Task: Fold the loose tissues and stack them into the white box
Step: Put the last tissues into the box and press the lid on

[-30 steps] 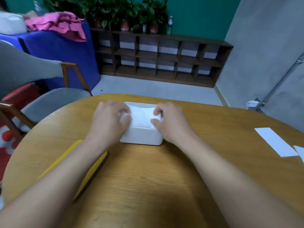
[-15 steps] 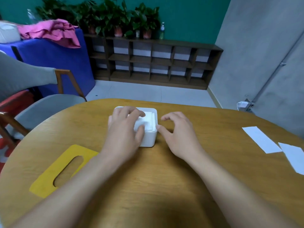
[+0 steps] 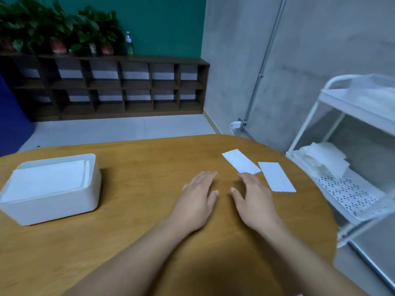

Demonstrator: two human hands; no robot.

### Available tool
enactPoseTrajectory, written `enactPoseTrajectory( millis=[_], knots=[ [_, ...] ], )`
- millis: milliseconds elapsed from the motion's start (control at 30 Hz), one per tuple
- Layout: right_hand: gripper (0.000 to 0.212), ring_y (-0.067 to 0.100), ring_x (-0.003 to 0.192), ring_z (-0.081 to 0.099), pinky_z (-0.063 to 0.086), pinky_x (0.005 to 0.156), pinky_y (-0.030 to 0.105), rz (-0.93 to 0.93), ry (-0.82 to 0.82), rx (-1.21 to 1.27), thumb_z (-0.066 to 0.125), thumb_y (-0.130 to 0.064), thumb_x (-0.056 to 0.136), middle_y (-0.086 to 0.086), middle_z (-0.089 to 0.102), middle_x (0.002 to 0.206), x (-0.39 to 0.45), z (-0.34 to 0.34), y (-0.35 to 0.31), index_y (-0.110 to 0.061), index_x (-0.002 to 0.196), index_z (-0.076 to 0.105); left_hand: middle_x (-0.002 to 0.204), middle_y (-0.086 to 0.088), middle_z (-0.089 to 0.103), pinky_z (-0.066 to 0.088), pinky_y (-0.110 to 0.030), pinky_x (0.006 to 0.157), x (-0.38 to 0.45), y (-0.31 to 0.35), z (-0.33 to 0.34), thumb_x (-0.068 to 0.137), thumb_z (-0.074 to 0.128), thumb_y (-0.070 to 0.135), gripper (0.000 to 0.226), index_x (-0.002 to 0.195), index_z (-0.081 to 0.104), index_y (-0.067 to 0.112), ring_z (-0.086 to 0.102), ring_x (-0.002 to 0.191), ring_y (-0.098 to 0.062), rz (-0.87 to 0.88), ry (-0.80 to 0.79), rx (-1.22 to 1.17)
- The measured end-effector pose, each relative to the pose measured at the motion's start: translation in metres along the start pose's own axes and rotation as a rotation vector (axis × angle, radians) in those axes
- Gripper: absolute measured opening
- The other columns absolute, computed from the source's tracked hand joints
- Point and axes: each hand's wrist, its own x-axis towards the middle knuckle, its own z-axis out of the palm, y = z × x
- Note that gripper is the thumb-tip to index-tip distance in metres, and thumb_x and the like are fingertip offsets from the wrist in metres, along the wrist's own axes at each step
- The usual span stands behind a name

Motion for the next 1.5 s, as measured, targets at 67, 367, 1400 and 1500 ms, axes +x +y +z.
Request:
enactPoseTrajectory(
  millis=[67, 367, 1400, 1500],
  knots=[
    [0.053, 0.025, 0.148, 0.052, 0.04, 0.124, 0.05, 0.048, 0.01, -0.034, 0.063, -0.039, 0.107, 0.004, 0.058, 0.158, 0.018, -0.005, 0.031, -0.014, 0.153, 0.056, 0.178, 0.008, 0.032, 0.023, -0.044, 0.134, 0.034, 0.014, 0.022, 0.114, 0.049, 0.039, 0.062, 0.172, 0.029, 0.029, 0.02, 0.168, -0.015, 0.027, -0.06, 0.023],
    [0.06, 0.024, 0.157, 0.04, 0.03, 0.129, 0.054, 0.077, -0.031, -0.131, 0.054, -0.05, 0.11, 0.006, 0.048, 0.166, 0.067, 0.008, 0.104, -0.015, 0.159, 0.051, 0.182, 0.004, 0.022, 0.008, -0.047, 0.137, 0.119, 0.029, 0.087, 0.118, 0.032, 0.042, 0.053, 0.169, 0.032, 0.026, 0.011, 0.17, -0.019, 0.072, -0.221, 0.261],
    [0.035, -0.007, 0.136, 0.054, 0.043, 0.118, 0.028, -0.515, -0.385, 0.363, 0.076, -0.025, 0.1, -0.031, 0.065, 0.134, -0.112, 0.09, -0.147, -0.04, 0.131, 0.066, 0.127, 0.017, 0.052, 0.048, -0.039, 0.097, -0.262, -0.067, -0.086, 0.106, 0.049, 0.062, 0.039, 0.138, 0.06, 0.043, 0.05, 0.122, -0.015, -0.225, 0.168, 0.368],
    [0.055, -0.016, 0.133, 0.052, 0.038, 0.114, 0.015, -0.454, -0.443, 0.38, 0.076, -0.02, 0.101, -0.034, 0.066, 0.133, -0.101, 0.083, -0.156, -0.045, 0.146, 0.058, 0.12, 0.019, 0.048, 0.042, -0.038, 0.098, -0.25, -0.071, -0.098, 0.108, 0.039, 0.065, 0.036, 0.132, 0.059, 0.046, 0.045, 0.117, -0.014, -0.263, 0.139, 0.365]
  ],
)
